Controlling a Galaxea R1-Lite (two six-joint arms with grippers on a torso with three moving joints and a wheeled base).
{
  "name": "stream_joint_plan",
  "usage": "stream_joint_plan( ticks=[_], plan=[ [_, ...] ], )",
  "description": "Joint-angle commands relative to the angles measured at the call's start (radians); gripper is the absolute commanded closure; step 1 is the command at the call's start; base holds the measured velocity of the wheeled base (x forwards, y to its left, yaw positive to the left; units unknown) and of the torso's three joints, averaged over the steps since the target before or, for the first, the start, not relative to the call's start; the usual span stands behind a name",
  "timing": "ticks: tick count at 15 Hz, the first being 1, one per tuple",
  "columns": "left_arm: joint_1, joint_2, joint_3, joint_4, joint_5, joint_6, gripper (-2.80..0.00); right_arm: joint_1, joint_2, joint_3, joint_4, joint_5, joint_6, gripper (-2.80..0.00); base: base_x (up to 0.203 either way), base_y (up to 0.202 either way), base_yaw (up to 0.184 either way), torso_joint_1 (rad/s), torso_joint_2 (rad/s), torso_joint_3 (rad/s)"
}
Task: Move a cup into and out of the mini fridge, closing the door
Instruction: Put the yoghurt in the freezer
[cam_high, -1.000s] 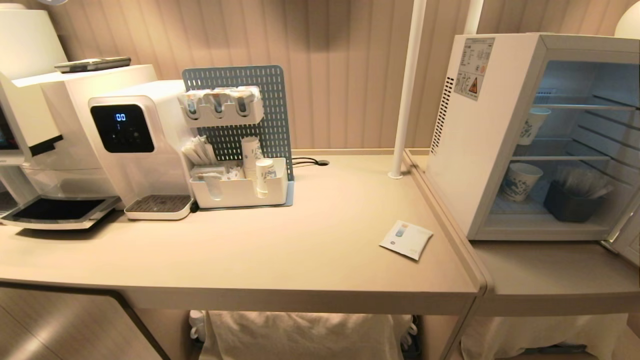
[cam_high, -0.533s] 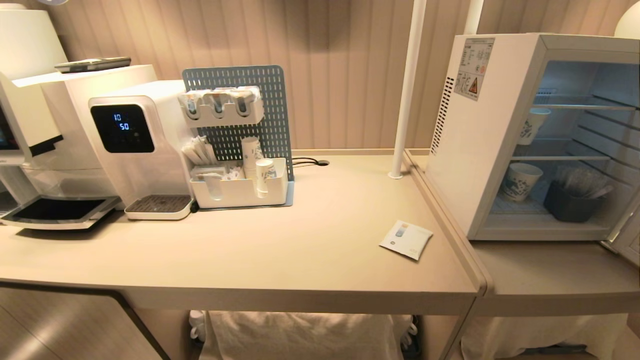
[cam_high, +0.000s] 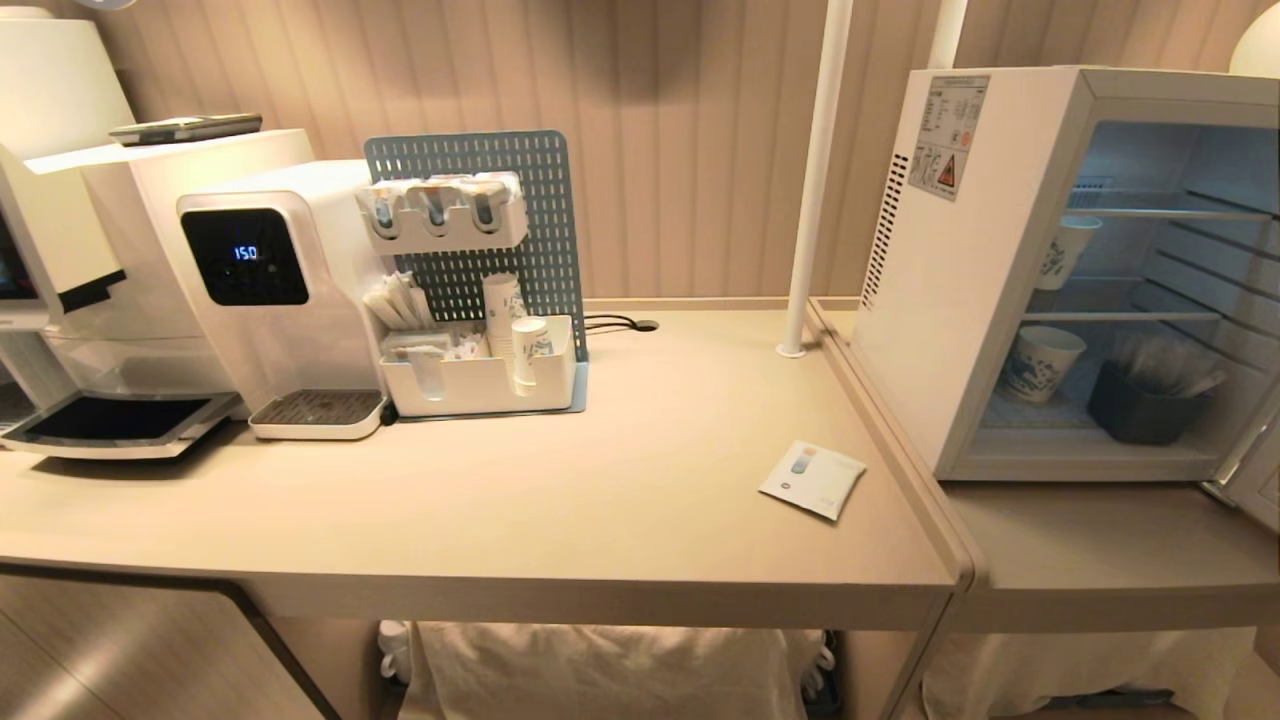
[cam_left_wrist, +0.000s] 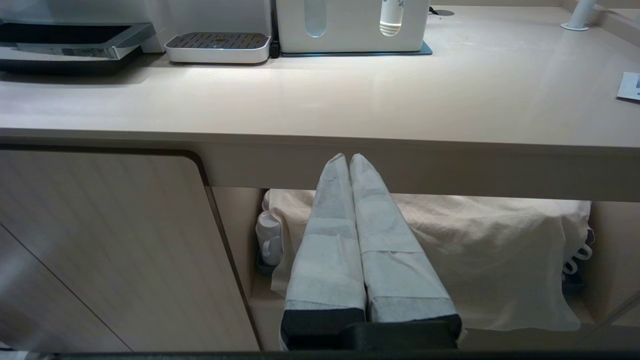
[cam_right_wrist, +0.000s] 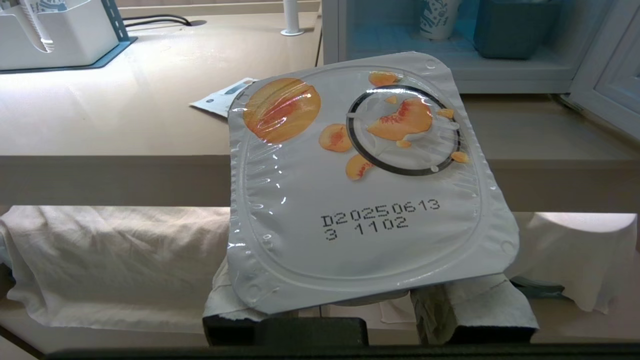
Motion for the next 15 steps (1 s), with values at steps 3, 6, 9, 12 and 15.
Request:
stream_joint_plan(
  ticks=[3, 6, 9, 12, 15],
  plan=[
    [0.0, 0.002, 0.002, 0.0, 0.0, 0.0, 0.0, 0.0, 0.003, 0.0, 0.0, 0.0, 0.0, 0.0, 0.0, 0.0, 0.0, 0.0, 0.0, 0.0],
    [0.0, 0.002, 0.002, 0.0, 0.0, 0.0, 0.0, 0.0, 0.003, 0.0, 0.002, 0.0, 0.0, 0.0, -0.003, -0.105, 0.005, 0.002, 0.0, 0.002],
    [0.0, 0.002, 0.002, 0.0, 0.0, 0.0, 0.0, 0.0, 0.003, 0.0, 0.0, 0.0, 0.001, 0.0, 0.0, -0.197, 0.0, 0.001, 0.0, 0.001],
    [0.0, 0.002, 0.002, 0.0, 0.0, 0.0, 0.0, 0.0, 0.002, 0.001, -0.004, -0.002, 0.004, 0.0, 0.0, -0.17, 0.001, 0.0, 0.0, 0.003],
    [0.0, 0.002, 0.002, 0.0, 0.0, 0.0, 0.0, 0.0, 0.0, 0.003, -0.006, -0.005, 0.003, 0.0, 0.0, -0.026, 0.0, 0.001, 0.0, -0.001]
  ],
)
